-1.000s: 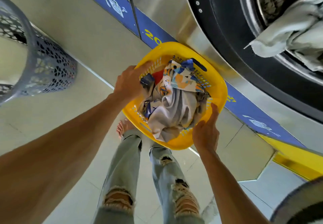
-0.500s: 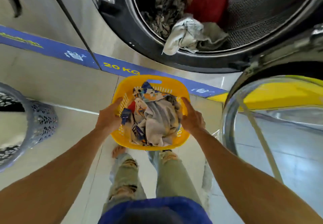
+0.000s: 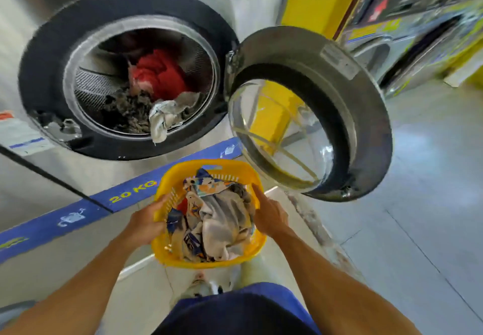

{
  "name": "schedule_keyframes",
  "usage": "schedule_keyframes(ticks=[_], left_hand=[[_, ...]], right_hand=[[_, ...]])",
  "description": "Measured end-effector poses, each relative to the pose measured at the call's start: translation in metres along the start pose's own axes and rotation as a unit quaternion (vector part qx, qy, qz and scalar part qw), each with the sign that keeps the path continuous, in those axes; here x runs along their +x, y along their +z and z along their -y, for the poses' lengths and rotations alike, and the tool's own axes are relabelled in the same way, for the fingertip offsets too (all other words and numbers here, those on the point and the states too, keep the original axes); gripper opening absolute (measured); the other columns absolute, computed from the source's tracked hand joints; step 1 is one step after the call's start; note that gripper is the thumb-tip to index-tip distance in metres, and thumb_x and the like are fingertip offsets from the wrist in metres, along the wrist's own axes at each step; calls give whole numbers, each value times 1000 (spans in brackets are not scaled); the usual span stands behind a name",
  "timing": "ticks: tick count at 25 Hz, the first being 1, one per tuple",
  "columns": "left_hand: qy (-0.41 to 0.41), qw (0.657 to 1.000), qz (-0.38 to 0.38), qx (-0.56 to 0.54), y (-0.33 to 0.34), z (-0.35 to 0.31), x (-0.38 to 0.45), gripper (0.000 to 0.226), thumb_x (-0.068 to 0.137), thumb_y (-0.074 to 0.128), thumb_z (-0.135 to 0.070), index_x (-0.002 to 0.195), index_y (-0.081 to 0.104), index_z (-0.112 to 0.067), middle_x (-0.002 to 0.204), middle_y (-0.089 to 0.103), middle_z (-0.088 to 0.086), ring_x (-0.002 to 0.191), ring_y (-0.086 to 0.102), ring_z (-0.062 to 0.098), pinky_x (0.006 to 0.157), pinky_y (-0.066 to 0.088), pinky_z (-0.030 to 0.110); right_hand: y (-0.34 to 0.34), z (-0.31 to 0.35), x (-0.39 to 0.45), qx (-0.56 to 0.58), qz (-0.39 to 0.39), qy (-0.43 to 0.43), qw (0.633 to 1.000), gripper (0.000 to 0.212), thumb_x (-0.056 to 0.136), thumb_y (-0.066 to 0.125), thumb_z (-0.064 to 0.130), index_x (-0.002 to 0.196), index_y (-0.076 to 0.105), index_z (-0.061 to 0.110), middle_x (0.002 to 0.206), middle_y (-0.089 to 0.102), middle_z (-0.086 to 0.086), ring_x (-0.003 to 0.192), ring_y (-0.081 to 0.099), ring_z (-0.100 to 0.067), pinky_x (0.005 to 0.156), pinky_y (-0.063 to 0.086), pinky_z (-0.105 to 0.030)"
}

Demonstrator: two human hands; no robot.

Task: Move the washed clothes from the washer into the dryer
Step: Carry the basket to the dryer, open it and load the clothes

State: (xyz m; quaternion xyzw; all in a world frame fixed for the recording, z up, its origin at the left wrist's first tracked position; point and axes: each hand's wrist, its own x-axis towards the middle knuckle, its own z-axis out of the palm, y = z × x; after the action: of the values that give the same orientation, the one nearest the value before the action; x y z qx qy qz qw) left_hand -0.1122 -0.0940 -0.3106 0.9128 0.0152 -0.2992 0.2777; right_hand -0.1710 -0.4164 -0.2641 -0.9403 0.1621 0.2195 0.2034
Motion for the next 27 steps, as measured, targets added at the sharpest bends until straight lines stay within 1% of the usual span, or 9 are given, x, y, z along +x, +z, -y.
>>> schedule_keyframes(ticks=[2,4,5,8,11,15,18,22,27], left_hand=[[40,999,18,19,2,-37,-12,85,73,55,-17,137,24,-64,138,56,3,98,67,21,70,57,29],[47,997,31,43,11,-75,-19,84,79,52,-4,143,28,-53,130,58,8,78,66,22,47,49,23],[50,996,39,56,19,-89,-21,84,79,52,-2,146,29,-48,132,57,10,82,67,25,47,47,21],[76,987,68,121,44,-117,-32,77,81,56,-10,145,33,-46,139,55,11,103,65,31,67,52,25],[73,983,98,139,79,-140,-49,79,78,54,-11,141,35,-53,139,56,11,89,68,25,60,54,22],[131,968,106,188,141,-203,-87,79,79,52,-6,144,36,-48,147,49,10,108,65,31,65,53,24],[154,958,133,203,194,-253,-118,82,79,50,-4,143,34,-51,145,50,11,101,66,31,55,49,20],[210,939,152,225,252,-307,-146,82,78,52,-7,144,32,-52,144,52,8,114,61,32,71,48,24],[256,917,184,245,289,-370,-147,85,77,53,-10,143,27,-55,132,61,8,78,64,19,51,49,20]], right_hand=[[-5,-25,-25,25,-22,19,999,72,96,44,36,155,3,45,113,66,-19,100,66,-38,80,53,-42],[-9,-56,-43,45,-51,42,997,68,97,42,46,153,3,49,115,66,-17,100,66,-38,82,55,-43],[-11,-71,-52,52,-60,55,995,67,97,42,47,153,3,50,117,66,-18,101,66,-39,83,55,-45],[-10,-108,-79,47,-75,81,993,71,98,45,31,153,4,50,113,65,-18,91,66,-36,74,58,-44],[2,-151,-118,70,-92,118,986,79,94,48,18,154,5,47,114,63,-17,89,65,-36,64,50,-39],[19,-227,-181,116,-112,187,969,76,94,48,27,154,6,47,107,66,-13,92,66,-36,62,43,-35],[17,-289,-230,125,-136,227,956,74,94,49,27,154,9,46,109,67,-14,97,66,-35,65,42,-33],[15,-362,-274,140,-183,273,934,71,95,48,32,154,12,46,103,69,-13,93,68,-36,67,49,-36],[0,-422,-292,155,-214,298,917,71,94,49,36,153,11,48,99,69,-9,87,68,-35,66,50,-37]])
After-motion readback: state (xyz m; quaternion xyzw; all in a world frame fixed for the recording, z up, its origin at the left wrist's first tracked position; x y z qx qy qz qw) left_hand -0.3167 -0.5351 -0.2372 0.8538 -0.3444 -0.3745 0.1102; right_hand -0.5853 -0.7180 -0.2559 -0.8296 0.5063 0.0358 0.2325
